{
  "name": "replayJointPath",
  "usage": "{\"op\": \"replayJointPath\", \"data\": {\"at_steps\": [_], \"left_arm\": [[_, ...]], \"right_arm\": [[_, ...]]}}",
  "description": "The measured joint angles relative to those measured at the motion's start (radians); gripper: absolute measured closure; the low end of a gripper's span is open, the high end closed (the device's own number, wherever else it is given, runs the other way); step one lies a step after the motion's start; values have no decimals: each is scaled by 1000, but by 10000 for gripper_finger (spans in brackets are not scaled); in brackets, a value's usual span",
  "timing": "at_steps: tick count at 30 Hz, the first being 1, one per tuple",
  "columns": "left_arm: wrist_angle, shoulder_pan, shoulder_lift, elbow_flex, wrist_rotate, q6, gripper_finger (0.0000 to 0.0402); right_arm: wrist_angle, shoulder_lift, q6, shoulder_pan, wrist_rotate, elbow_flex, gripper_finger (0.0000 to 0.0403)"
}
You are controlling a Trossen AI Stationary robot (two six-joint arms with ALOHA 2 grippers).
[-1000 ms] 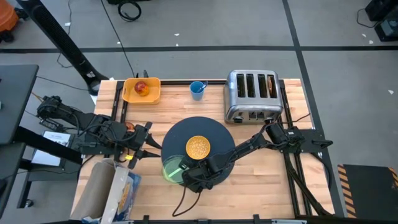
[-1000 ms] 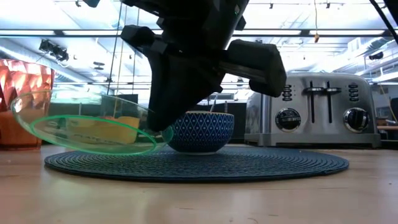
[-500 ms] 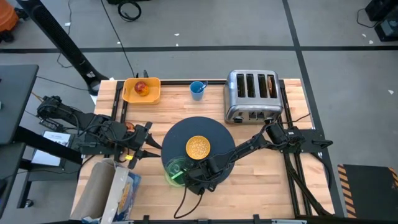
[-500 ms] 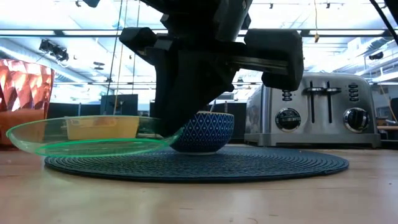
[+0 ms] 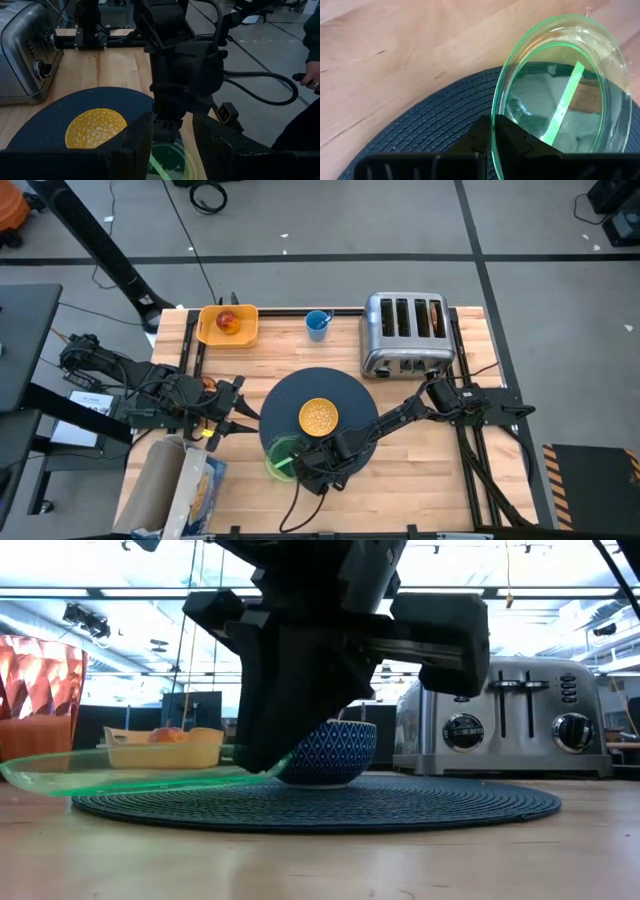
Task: Arrange a breakfast setting
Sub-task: Put the green plate on the dark blue table mat to the bottom right of the yellow bowl, then put the bread on the green plate on the dark blue table mat
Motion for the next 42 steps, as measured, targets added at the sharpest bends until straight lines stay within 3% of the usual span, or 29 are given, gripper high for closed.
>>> {"op": "replayJointPath", "data": {"at_steps": [12,20,28,35,42], "left_arm": [[0,0,0,0,0,0,255],[0,0,0,0,0,0,255],[1,0,0,0,0,-9,255],[2,0,0,0,-25,-40,255],[1,1,0,0,-26,-55,255]], "right_arm": [[7,0,1,0,-23,-7,329],[-12,-62,30,8,76,-7,323],[-95,-219,324,-2,185,-7,323],[-255,-343,726,-77,203,-6,323],[-362,-406,920,-175,212,-6,321]]}}
